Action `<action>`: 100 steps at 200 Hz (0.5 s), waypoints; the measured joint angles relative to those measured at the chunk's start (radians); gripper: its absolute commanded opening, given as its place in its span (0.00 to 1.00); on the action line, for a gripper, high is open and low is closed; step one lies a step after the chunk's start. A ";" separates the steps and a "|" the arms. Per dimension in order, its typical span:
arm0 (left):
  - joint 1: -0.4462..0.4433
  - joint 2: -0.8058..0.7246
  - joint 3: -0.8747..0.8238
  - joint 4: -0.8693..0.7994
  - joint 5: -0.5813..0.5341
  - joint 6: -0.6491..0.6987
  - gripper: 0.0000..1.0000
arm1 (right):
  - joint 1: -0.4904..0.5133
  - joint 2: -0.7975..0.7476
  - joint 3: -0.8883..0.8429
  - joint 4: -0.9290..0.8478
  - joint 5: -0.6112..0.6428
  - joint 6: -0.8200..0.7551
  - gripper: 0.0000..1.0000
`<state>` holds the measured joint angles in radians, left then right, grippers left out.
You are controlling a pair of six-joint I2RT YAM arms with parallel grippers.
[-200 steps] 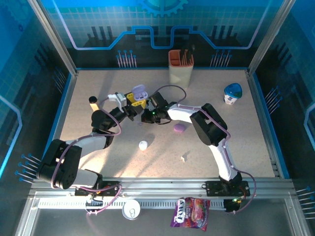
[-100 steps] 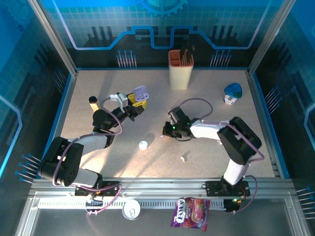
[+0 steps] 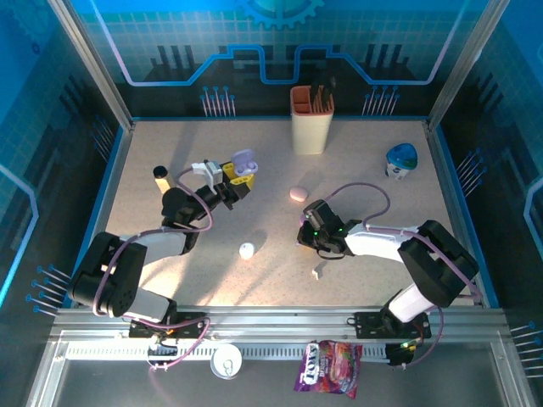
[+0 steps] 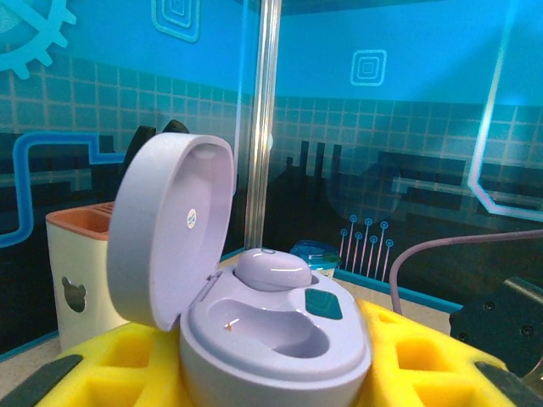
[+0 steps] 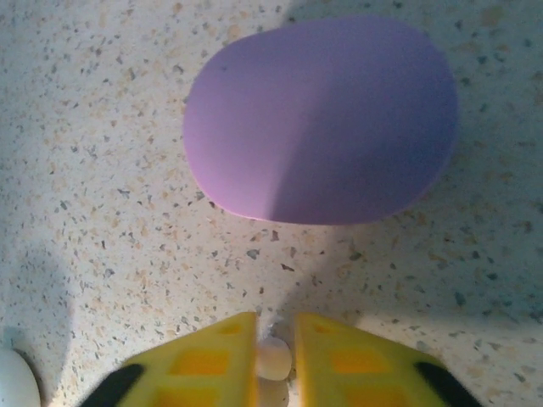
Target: Insert wireless bluetooth earbuds into charging case
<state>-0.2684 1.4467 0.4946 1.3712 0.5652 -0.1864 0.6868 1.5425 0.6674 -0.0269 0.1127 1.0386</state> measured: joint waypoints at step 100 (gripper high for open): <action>-0.002 0.002 0.000 0.000 0.004 -0.007 0.25 | -0.058 0.027 0.136 -0.105 -0.125 -0.257 0.46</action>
<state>-0.2703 1.4487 0.4946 1.3712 0.5694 -0.1936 0.6285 1.5692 0.8032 -0.1318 -0.0120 0.7818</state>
